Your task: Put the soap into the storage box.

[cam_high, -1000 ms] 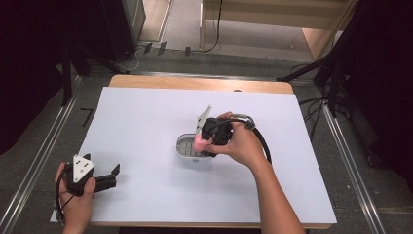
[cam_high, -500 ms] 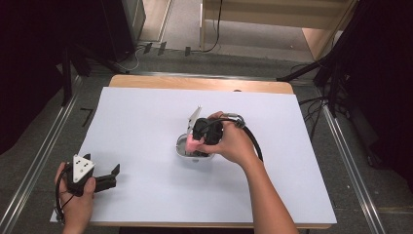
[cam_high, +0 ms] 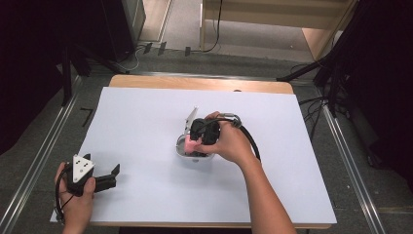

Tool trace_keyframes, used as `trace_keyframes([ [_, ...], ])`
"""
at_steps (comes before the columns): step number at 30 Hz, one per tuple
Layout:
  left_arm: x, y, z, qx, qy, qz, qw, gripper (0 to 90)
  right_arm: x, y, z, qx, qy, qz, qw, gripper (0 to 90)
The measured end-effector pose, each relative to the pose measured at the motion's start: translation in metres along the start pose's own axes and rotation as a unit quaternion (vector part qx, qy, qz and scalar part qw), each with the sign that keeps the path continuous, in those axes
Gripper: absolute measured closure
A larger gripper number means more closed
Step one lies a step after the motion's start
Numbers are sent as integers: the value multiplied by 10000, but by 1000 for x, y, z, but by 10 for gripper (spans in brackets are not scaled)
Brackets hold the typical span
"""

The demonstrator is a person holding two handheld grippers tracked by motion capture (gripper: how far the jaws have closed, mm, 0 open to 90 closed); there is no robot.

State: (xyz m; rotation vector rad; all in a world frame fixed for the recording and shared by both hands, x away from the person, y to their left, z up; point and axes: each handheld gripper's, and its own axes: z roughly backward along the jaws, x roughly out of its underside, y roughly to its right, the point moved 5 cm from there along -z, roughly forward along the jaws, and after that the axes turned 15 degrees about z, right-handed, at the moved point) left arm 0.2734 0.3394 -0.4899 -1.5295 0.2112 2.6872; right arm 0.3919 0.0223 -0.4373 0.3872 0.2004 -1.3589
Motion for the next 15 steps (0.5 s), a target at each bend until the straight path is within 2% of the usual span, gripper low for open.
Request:
trace_keyframes([
  [4,0,0,0,0,-1,-1,10000,0,1,1,0,15,-31,9,10000,388],
  [10,0,0,0,8,9,17,10000,0,4,0,0,-25,-49,-171,9998,385],
  [11,0,0,0,9,12,11,10000,0,3,1,4,27,222,-288,9993,391],
  [12,0,0,0,9,12,11,10000,0,3,1,4,27,222,-288,9993,391],
  [14,0,0,0,8,13,14,10000,0,4,2,9,91,394,-351,9986,399],
  [15,0,0,0,6,10,17,10000,0,5,1,11,103,368,-400,9985,399],
])
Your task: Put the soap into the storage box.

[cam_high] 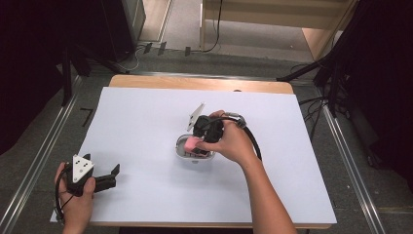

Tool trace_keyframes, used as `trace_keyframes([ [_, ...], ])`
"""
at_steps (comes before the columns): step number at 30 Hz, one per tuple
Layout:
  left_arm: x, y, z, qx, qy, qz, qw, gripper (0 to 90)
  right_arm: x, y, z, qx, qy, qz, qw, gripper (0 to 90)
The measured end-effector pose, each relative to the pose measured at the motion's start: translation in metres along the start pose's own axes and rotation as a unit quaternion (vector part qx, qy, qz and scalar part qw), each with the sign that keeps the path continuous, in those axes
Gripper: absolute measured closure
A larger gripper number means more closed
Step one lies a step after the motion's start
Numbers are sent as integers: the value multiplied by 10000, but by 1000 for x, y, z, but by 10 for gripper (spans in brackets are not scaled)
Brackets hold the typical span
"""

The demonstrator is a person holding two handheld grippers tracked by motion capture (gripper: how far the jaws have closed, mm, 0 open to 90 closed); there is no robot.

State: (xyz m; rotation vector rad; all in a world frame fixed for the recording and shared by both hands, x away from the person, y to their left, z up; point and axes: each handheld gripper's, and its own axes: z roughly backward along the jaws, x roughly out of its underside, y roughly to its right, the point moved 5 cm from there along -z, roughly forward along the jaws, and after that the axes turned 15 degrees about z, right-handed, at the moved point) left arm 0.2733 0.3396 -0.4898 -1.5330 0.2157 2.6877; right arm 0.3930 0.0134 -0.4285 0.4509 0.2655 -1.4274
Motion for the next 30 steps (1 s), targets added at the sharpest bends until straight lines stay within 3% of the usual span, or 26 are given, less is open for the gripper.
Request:
trace_keyframes([
  [7,0,0,0,-4,0,0,10000,0,6,-4,9,85,75,-37,9999,390],
  [11,0,0,0,-5,-1,1,10000,0,10,-7,15,133,200,-188,9995,379],
  [16,0,0,0,-18,-4,-9,10000,0,24,-13,17,179,207,-365,9990,332],
  [30,0,0,0,-27,4,-13,10000,0,55,-24,21,260,283,-621,9973,310],
])
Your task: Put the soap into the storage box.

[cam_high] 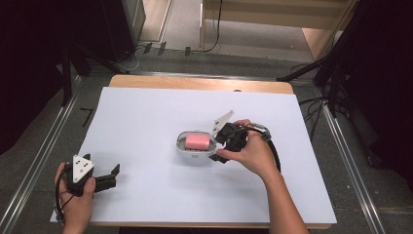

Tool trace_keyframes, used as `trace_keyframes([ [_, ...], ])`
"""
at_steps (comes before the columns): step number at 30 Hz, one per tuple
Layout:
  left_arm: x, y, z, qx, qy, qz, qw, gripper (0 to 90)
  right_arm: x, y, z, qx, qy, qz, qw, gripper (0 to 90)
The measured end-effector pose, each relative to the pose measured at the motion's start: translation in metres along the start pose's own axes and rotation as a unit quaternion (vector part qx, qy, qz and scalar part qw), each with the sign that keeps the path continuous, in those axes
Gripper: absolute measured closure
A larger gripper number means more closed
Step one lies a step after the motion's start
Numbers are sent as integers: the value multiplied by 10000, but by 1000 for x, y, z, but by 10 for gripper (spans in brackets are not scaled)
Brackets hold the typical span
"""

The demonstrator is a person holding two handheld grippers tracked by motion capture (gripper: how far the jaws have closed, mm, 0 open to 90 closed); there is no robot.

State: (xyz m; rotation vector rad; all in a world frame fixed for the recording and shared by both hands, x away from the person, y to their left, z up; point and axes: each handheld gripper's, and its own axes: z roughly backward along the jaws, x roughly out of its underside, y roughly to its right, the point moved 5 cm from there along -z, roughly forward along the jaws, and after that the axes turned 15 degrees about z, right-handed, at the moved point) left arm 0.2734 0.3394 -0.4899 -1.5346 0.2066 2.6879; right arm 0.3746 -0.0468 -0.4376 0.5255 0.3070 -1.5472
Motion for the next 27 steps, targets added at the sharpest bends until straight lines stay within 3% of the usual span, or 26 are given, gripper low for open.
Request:
trace_keyframes([
  [9,0,0,0,2,-8,6,10000,0,20,-6,1,120,62,-246,9996,231],
  [13,0,0,0,2,-6,4,10000,0,29,-10,4,320,37,-438,9985,150],
  [20,0,0,0,4,-2,3,10000,0,47,-16,9,596,32,-750,9954,31],
  [27,0,0,0,-4,-3,-4,10000,0,73,-24,17,795,64,-1105,9907,0],
])
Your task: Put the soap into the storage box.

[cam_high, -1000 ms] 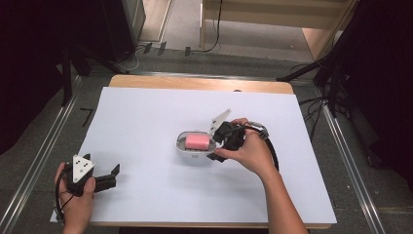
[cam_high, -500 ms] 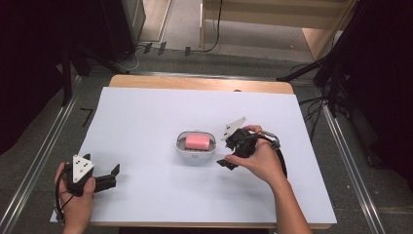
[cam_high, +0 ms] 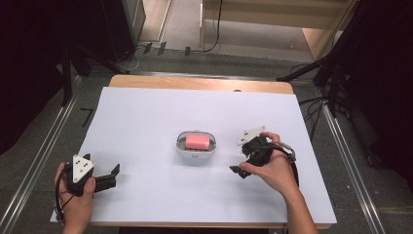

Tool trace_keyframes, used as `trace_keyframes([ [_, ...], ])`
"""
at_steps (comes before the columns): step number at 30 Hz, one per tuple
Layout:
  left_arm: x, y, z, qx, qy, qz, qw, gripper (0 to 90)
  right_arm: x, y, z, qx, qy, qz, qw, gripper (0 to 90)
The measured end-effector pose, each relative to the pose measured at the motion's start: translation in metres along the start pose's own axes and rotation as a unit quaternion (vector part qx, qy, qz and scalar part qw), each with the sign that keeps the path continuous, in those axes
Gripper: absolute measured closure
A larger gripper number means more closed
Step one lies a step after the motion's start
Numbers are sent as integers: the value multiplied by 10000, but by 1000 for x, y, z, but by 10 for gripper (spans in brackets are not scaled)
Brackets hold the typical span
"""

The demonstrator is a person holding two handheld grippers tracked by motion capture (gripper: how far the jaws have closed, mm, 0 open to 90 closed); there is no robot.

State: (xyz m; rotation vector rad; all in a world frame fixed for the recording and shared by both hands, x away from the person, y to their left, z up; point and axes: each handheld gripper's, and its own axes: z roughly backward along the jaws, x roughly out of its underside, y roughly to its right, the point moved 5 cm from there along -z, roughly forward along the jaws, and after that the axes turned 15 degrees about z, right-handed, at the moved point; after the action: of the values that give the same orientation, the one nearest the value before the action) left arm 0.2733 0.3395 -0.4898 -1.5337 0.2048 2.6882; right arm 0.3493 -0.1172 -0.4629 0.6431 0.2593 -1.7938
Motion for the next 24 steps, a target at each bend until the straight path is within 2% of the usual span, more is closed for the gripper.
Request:
trace_keyframes([
  [1,0,0,0,-2,1,-2,10000,0,9,0,2,61,23,-94,9999,0],
  [3,0,0,0,-1,8,2,10000,0,12,0,3,83,26,-125,9999,0],
  [4,0,0,0,2,5,-11,10000,0,21,0,5,215,50,-185,9996,0],
  [5,0,0,0,-2,1,-15,10000,0,24,0,6,243,59,-212,9995,0],
  [6,0,0,0,-2,1,-14,10000,0,24,0,6,243,59,-212,9995,0],
  [8,0,0,0,-4,2,-15,10000,0,35,-1,9,241,98,-348,9991,0],
  [17,0,0,0,-8,4,-18,10000,0,63,-4,14,308,139,-559,9979,0],
  [24,0,0,0,-11,5,-18,10000,0,81,-5,17,393,176,-633,9971,0],
])
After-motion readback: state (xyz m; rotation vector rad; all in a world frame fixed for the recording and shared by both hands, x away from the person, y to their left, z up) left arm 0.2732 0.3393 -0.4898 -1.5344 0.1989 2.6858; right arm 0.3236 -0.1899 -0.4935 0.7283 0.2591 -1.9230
